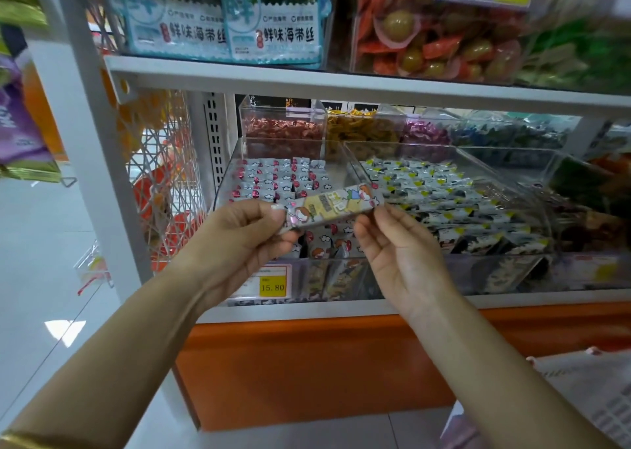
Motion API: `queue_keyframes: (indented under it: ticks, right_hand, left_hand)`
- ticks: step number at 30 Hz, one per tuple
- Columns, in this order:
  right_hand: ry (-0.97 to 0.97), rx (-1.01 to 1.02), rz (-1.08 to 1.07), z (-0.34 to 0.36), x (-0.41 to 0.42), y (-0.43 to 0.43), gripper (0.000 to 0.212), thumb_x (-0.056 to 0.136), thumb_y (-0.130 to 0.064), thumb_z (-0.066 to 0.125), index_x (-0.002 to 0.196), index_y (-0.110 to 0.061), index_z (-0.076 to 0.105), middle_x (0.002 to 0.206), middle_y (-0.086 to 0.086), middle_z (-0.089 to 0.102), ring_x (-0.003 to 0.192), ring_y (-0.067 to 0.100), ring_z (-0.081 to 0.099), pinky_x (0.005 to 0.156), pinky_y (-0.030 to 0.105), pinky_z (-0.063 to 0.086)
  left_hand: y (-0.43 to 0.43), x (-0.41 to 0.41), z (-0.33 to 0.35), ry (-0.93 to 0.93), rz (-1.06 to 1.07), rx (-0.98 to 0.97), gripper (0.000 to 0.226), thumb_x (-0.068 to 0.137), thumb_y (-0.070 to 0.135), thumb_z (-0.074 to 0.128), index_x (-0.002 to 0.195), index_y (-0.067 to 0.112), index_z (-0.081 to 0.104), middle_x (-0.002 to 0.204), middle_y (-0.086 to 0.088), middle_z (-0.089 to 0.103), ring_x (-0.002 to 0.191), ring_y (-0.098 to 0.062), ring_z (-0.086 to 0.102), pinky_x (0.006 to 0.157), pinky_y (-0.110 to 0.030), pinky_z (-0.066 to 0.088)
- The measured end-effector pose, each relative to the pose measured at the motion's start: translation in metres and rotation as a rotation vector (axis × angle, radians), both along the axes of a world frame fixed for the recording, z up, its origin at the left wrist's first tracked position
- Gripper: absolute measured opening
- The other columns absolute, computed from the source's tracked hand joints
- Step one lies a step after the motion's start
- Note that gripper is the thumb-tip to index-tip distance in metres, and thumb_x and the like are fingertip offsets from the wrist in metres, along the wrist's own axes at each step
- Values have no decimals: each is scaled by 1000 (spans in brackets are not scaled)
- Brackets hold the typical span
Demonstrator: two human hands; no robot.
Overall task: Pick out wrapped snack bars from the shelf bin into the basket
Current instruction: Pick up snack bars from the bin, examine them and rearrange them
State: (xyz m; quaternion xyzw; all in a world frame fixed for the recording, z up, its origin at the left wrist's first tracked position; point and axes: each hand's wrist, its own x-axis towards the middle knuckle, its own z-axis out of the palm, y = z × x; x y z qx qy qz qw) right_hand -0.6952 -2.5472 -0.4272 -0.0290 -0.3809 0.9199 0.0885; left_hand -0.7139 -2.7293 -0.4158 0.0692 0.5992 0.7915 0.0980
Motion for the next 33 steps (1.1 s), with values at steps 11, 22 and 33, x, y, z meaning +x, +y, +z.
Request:
queue_keyframes:
  ticks: [11, 22, 33]
  right_hand:
    - [-13, 252, -75, -4, -4, 7, 20, 84, -25, 62, 81, -6, 57, 63, 7, 64, 53, 17, 65, 50, 25, 53]
    - [182, 596, -79, -8, -2, 5, 15, 87, 5, 57, 91, -9, 60, 107, 12, 66, 88, 23, 69, 72, 28, 56]
    - [155, 824, -198, -8, -1, 5, 22, 81, -12, 68, 68, -30, 69, 74, -11, 68, 81, 14, 66, 75, 35, 54]
  left_hand:
    - [-1, 0, -1, 290, 30, -361, 23, 87, -4, 55, 104, 10, 60, 88, -18, 64, 74, -20, 72, 62, -18, 55]
    - [-5, -4, 3, 145, 23, -130, 24, 88, 0, 53, 110, 8, 61, 93, -17, 66, 64, -16, 63, 54, -22, 51]
    - [-2, 2, 3, 357, 49, -370, 23, 75, 19, 66, 98, 19, 66, 77, 7, 71, 64, -10, 66, 61, -17, 54]
